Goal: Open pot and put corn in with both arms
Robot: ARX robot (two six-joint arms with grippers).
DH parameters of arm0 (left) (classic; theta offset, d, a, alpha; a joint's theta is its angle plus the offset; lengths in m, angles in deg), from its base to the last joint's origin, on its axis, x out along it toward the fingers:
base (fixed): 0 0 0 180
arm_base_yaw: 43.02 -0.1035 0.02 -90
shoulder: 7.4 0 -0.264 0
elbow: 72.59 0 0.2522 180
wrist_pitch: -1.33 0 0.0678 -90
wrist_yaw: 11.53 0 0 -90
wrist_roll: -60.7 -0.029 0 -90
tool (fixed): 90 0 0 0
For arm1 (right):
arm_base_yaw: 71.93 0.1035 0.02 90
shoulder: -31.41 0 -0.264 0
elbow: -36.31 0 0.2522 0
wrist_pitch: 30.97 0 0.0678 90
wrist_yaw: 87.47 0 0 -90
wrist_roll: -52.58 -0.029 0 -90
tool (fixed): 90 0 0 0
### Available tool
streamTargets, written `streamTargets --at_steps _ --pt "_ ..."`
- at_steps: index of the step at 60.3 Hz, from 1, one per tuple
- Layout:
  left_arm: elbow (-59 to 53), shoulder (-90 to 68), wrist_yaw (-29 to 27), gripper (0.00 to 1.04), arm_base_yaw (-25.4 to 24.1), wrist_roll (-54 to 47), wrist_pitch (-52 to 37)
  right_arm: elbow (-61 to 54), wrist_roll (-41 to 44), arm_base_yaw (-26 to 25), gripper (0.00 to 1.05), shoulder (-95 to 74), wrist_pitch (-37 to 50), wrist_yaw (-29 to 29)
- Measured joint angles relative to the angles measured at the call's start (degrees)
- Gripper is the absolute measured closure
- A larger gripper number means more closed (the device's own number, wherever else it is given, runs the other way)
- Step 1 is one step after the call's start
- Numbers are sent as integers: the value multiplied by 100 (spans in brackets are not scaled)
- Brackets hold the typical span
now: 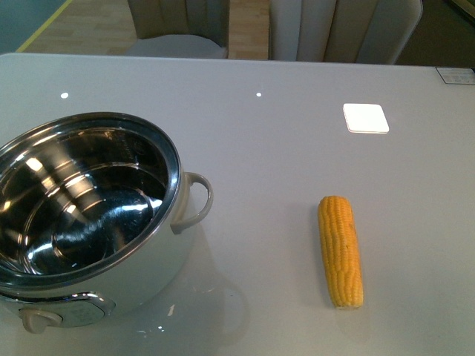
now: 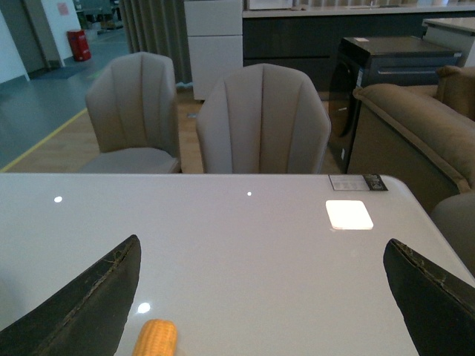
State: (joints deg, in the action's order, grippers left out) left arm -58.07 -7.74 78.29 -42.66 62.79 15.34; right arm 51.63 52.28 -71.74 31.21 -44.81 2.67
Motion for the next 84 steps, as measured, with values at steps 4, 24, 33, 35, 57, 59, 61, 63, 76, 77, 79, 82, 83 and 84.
streamTargets --at_steps 4,24,33,35,57,59,61,63,76,77,79,82,83,84 --pt "0 0 0 65 -4 -68 -2 0 0 0 9 0 0 -2" --pt "0 0 2 102 -7 -142 -2 0 0 0 9 0 0 0" --pt "0 0 2 97 -7 -142 -2 0 0 0 9 0 0 0" --pt "0 0 2 86 -7 -144 -2 0 0 0 9 0 0 0" --pt "0 0 0 11 -7 -144 -2 0 0 0 9 0 0 -2" --pt "0 0 2 5 -7 -153 -2 0 0 0 9 0 0 -2" --pt "0 0 2 7 -7 -157 -2 0 0 0 9 0 0 -2" --pt "0 0 2 8 -7 -153 -2 0 0 0 9 0 0 0" --pt "0 0 2 7 -7 -155 -2 0 0 0 9 0 0 0" --pt "0 0 2 7 -7 -155 -2 0 0 0 9 0 0 -2" --pt "0 0 2 7 -7 -155 -2 201 -247 -151 9 -275 -560 -603" --pt "0 0 2 7 -7 -155 -2 669 -647 -319 9 -1075 -1676 -1335" --pt "0 0 20 7 -7 -157 -2 752 -789 -323 9 -1266 -1851 -1443" --pt "0 2 20 7 -7 -157 -2 887 -977 -308 9 -1628 -2146 -1604"
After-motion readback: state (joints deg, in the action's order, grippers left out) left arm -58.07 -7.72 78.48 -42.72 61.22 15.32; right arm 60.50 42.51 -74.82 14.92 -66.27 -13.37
